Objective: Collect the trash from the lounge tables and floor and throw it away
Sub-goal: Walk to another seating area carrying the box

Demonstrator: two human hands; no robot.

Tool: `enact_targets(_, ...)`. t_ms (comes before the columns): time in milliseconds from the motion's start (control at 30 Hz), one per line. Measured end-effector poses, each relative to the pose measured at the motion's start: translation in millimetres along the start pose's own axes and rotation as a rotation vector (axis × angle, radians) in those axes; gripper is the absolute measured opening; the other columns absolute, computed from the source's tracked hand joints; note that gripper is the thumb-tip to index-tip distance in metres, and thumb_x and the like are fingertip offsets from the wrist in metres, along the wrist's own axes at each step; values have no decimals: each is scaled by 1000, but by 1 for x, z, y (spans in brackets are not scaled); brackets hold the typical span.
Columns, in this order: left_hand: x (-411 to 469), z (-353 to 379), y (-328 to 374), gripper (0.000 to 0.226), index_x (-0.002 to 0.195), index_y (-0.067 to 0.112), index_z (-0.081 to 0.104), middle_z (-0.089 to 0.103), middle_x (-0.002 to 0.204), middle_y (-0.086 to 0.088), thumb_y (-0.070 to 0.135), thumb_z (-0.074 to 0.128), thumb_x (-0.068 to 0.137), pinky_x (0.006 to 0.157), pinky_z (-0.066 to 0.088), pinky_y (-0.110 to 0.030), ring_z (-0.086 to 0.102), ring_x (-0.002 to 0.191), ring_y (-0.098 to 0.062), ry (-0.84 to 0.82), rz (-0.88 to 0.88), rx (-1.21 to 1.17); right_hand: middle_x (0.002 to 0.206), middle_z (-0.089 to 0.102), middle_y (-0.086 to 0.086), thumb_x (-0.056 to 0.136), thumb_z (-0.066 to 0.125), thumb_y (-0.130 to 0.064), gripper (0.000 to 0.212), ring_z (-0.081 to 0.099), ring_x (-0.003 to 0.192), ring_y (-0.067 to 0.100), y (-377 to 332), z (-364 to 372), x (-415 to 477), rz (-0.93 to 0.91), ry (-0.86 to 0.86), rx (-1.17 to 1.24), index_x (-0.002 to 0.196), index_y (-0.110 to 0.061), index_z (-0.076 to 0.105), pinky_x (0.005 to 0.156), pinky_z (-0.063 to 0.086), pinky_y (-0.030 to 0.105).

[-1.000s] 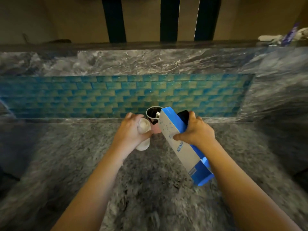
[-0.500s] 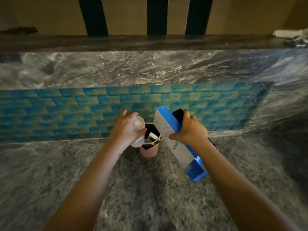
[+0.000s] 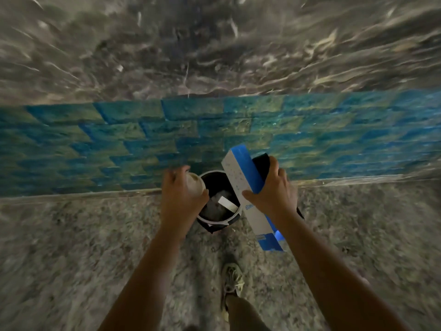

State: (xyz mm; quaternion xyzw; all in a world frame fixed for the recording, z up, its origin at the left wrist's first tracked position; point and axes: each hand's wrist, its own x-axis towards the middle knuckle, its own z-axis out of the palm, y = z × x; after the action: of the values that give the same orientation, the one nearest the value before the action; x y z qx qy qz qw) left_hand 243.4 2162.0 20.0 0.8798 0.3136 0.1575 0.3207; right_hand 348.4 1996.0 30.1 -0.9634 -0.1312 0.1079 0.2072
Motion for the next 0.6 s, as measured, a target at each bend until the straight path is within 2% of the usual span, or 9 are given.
enact_targets(200, 83, 95, -70, 64, 122, 16, 46, 40, 122, -9, 26, 76, 66, 89, 46, -41, 45, 109, -26, -13, -151, -15, 122, 46, 11, 65, 75, -43, 104, 50, 106, 31, 9, 107, 113, 24, 27, -3, 144, -18, 13, 82, 44, 41)
enact_targets(267, 99, 130, -98, 62, 120, 14, 48, 41, 121, -12, 24, 76, 66, 90, 44, -38, 45, 110, -28, -33, -170, -13, 122, 47, 10, 63, 76, -42, 102, 51, 106, 31, 17, 148, 140, 59, 23, 1, 142, -18, 15, 82, 45, 42)
enact_targets(467, 127, 226, -170, 57, 120, 20, 46, 38, 121, -5, 29, 73, 71, 80, 40, -29, 40, 102, -15, -160, -236, -36, 118, 51, 13, 61, 79, -42, 102, 54, 100, 32, 42, 271, 195, -46, -40, -155, 141, -16, 23, 82, 47, 43)
enact_targets(600, 136, 255, -203, 59, 122, 21, 44, 37, 121, -5, 29, 72, 71, 79, 38, -28, 40, 104, -17, -206, -281, -10, 119, 54, 16, 64, 79, -40, 98, 53, 103, 35, 47, 325, 215, -133, -113, -292, 143, -12, 28, 86, 43, 45)
